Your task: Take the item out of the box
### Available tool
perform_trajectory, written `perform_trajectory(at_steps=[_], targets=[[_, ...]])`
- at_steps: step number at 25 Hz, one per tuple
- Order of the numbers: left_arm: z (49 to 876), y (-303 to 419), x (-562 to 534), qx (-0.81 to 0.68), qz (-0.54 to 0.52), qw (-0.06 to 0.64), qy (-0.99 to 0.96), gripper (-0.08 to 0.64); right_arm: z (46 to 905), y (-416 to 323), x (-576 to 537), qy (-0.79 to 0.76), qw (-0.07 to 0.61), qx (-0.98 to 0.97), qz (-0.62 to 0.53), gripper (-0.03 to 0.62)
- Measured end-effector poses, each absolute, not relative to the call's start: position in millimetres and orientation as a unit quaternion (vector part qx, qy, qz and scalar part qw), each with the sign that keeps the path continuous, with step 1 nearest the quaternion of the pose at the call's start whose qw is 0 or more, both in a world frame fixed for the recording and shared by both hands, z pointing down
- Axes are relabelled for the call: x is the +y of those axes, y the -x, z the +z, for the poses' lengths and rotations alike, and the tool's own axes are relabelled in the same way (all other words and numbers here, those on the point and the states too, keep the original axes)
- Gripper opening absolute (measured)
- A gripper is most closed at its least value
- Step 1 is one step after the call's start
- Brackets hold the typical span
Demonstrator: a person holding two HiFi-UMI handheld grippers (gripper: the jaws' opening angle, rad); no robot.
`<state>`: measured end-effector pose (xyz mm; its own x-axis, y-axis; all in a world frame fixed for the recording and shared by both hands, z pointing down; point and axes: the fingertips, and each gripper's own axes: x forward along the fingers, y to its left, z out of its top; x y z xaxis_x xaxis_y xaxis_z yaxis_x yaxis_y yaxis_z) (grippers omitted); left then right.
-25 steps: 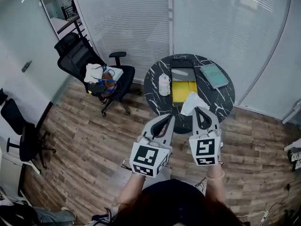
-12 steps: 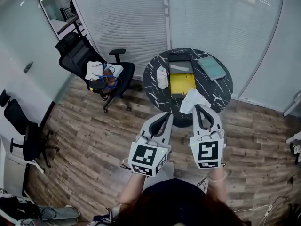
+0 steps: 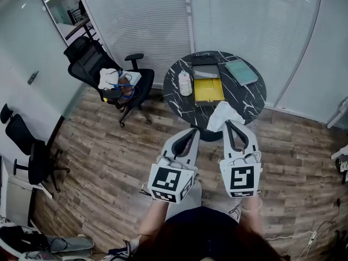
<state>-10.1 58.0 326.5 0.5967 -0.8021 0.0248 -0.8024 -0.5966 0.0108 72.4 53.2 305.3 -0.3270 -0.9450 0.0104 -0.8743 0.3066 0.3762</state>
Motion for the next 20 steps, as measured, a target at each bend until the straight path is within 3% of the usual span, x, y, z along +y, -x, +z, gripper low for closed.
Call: perform_trajectory(at_steps=[20], targets=[[326,-2,119,-0.449,0.009,0.005,-0.893,0.026,302,-85,123,-0.564,0.115,-0.803,-0.157,0.028]])
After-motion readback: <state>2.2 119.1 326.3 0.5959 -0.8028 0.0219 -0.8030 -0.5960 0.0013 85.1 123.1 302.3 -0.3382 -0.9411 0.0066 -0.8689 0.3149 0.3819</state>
